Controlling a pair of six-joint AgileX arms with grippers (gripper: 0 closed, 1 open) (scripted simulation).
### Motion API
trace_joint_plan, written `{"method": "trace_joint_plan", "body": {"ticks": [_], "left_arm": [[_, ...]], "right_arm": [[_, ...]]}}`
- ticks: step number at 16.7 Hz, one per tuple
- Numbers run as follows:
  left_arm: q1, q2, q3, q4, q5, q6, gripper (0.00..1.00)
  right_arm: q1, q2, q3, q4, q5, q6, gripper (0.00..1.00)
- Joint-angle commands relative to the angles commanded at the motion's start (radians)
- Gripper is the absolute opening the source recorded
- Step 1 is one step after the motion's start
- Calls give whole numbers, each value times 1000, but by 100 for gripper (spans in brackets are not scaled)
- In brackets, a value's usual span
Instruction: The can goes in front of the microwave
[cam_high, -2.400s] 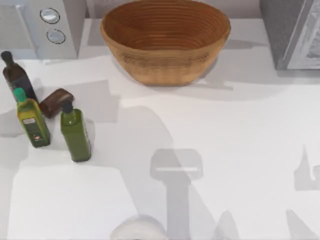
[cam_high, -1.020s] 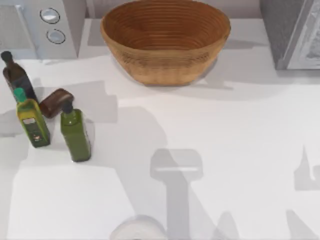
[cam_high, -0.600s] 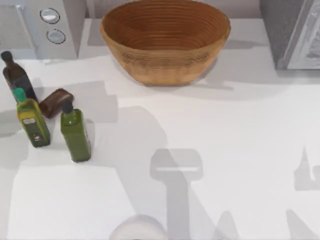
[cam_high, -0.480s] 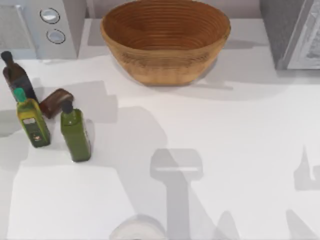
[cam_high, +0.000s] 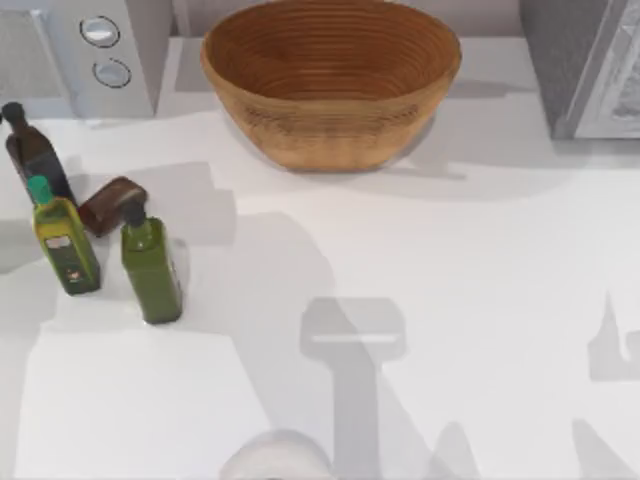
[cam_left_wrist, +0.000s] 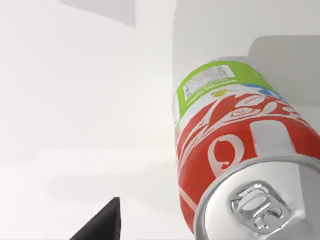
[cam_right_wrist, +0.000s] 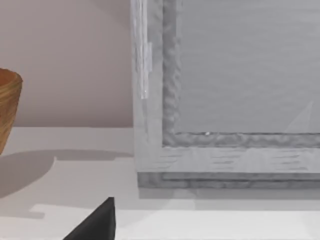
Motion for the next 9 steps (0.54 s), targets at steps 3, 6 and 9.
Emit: {"method": "trace_joint_plan", "body": {"ticks": [3,6,9], "left_arm": [[14,-6,45,-50,5,-3,100],[7,-2,121,-119,3,-4,100],[-3,4,163,-157,0,-1,100]], "right_arm": [[0,0,0,0,0,0,100],[0,0,0,0,0,0,100],[0,0,0,0,0,0,100]]}}
